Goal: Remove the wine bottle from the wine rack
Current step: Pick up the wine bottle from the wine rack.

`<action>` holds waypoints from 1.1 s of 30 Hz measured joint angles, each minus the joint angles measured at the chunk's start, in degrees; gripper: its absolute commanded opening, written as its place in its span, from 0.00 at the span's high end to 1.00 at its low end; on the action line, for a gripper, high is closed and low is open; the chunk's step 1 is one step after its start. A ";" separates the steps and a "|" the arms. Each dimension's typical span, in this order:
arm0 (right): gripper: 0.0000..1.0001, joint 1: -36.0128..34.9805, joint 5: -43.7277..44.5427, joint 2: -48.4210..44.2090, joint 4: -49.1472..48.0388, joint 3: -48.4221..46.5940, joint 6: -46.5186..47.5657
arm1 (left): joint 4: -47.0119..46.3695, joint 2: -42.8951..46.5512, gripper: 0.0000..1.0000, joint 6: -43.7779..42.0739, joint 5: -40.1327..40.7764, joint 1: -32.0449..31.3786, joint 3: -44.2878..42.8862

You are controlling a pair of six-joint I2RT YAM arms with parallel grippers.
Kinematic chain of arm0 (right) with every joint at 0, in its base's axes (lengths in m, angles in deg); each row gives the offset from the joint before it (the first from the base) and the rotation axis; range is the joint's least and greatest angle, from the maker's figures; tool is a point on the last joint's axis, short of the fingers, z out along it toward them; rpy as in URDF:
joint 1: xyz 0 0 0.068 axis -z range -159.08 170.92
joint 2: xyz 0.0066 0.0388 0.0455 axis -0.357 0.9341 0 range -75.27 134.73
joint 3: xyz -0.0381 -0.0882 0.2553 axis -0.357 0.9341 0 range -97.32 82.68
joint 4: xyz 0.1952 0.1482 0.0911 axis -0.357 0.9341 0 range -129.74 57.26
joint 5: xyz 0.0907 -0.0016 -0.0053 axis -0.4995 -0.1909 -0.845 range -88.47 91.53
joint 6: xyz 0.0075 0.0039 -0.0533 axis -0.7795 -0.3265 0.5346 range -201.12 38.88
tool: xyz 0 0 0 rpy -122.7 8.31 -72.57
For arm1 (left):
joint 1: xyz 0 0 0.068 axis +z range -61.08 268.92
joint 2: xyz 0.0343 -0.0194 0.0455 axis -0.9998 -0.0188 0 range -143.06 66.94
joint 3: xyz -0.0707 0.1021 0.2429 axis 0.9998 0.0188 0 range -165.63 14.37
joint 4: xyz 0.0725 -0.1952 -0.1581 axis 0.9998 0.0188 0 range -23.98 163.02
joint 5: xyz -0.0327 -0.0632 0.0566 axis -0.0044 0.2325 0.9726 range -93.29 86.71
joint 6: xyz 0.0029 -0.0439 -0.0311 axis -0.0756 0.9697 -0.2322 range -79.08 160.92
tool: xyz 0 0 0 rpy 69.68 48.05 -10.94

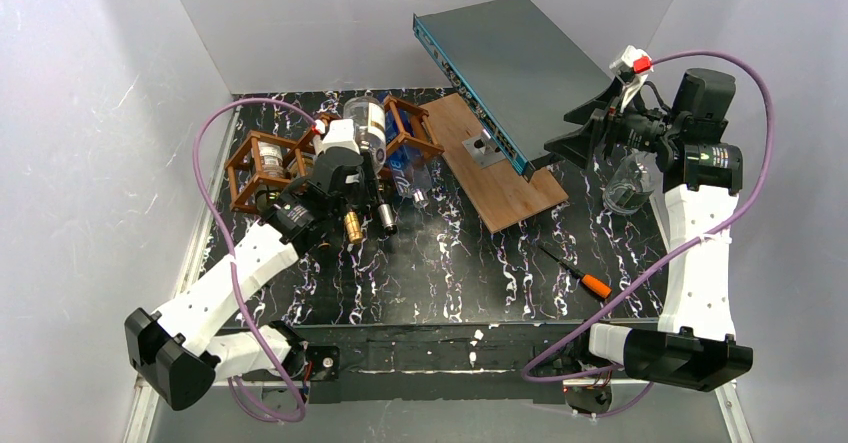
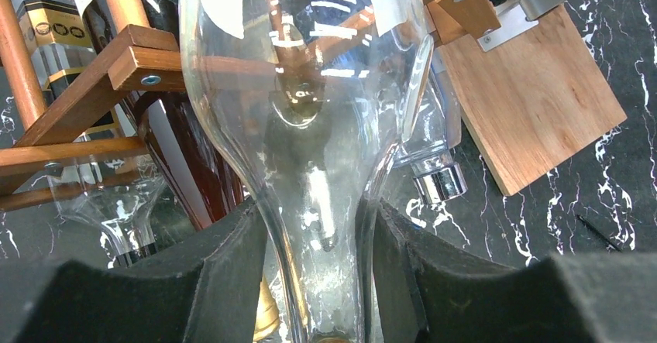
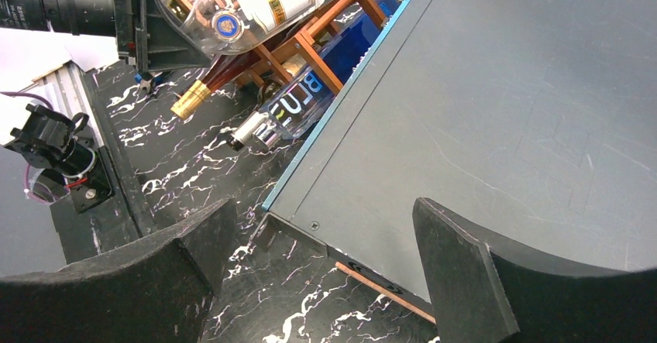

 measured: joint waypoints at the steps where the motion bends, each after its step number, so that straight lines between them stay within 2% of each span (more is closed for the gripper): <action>1: 0.07 0.00 0.00 -0.04 -0.02 0.00 0.02 | 0.00 0.09 1.00 0.04 -0.04 0.00 0.04; 23: 0.07 0.00 0.00 -0.81 0.00 0.00 -0.04 | -1.88 5.66 1.00 2.45 -1.44 0.02 1.88; 33: 0.07 0.00 0.00 -0.83 0.00 0.00 -0.11 | -1.68 9.33 1.00 5.46 -6.67 0.02 3.45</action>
